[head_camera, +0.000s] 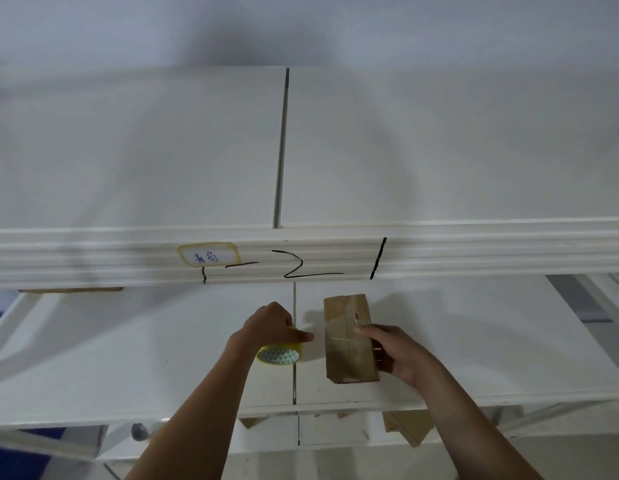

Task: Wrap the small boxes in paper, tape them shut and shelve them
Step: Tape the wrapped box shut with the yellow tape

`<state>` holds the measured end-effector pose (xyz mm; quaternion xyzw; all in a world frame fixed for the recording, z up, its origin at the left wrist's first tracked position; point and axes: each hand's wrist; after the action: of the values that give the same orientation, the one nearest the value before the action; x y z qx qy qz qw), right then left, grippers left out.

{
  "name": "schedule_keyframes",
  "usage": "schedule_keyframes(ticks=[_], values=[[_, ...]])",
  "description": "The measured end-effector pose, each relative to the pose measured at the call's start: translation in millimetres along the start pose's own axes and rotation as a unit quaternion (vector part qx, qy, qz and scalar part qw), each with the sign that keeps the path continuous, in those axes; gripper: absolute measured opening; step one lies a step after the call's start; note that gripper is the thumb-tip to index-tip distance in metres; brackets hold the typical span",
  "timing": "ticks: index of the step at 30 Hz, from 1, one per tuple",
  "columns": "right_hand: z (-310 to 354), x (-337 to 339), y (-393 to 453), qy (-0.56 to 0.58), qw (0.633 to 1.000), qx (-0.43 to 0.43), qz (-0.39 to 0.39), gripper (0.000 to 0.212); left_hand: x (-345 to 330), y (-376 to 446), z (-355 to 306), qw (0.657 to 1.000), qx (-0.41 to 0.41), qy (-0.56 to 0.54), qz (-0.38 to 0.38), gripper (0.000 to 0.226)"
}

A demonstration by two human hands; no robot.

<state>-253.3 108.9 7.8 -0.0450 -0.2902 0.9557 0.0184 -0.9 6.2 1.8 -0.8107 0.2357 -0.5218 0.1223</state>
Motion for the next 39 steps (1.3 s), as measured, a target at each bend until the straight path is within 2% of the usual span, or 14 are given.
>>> schedule_keyframes(ticks=[8,12,15,17,21,24,26,28,30,32,36,39], values=[[-17,4,5,0.003,1.0,-0.025,-0.007,0.045,-18,7,2,0.998,0.015,0.052,-0.011,0.061],[-18,2,8,0.002,0.999,-0.037,-0.009,0.037,-24,11,3,0.997,0.016,0.067,-0.021,0.064],[-17,3,10,-0.048,0.998,-0.024,-0.026,0.035,-27,14,2,0.997,0.01,0.073,-0.019,0.063],[-17,3,13,-0.116,0.992,-0.008,-0.051,0.031,-29,15,0,0.997,0.008,0.073,-0.017,0.062],[-16,4,23,-0.281,0.953,0.013,-0.111,0.025,-33,18,0,0.998,0.007,0.068,-0.012,0.062],[-17,7,23,-0.311,0.941,0.034,-0.124,0.02,-34,20,3,0.998,0.013,0.055,-0.01,0.061],[-19,14,21,-0.311,0.938,0.045,-0.147,0.024,-35,19,4,0.999,0.016,0.041,-0.012,0.06],[-20,24,18,-0.295,0.929,0.057,-0.215,0.028,-36,19,6,0.999,0.015,0.026,-0.016,0.06],[-18,38,12,-0.312,0.898,0.069,-0.301,0.026,-35,19,9,1.0,0.018,0.009,-0.019,0.058],[-20,54,5,-0.353,0.876,0.045,-0.324,0.025,-33,18,11,1.0,0.018,0.002,-0.019,0.059],[-38,68,1,-0.435,0.863,-0.077,-0.245,0.035,-34,17,10,1.0,0.018,-0.006,-0.022,0.058],[-44,60,-2,-0.464,0.848,-0.113,-0.232,0.041,-32,15,9,1.0,0.022,-0.006,-0.02,0.056]])
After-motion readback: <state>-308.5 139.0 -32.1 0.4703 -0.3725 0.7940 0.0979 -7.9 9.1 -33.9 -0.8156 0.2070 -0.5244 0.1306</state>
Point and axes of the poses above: each hand's wrist, its own y-axis towards the middle knuckle, its own x-axis out of the back of the hand, z = x × y, and after that the axes turned 4 degrees about x, right-handed
